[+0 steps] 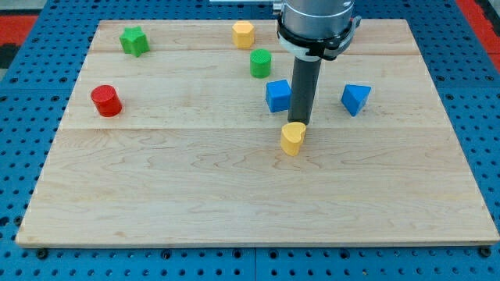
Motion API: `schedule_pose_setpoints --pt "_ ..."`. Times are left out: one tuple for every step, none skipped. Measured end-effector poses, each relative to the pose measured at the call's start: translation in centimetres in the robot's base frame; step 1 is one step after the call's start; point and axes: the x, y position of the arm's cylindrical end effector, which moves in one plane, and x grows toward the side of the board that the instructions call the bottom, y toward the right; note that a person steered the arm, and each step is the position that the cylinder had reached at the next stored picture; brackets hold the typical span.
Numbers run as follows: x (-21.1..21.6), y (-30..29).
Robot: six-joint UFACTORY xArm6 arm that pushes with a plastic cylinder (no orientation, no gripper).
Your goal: Push the blue cube at the bottom left corner of the board
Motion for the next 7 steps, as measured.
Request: schedule_pose_setpoints --pt "-0.1 0.0" --pt "-0.1 0.1" --pt "-0.5 0.2" --pt "-3.0 0.8" --pt "-5.7 -0.1" --pt "-7.3 -3.0" --pt "-7.4 -9.7"
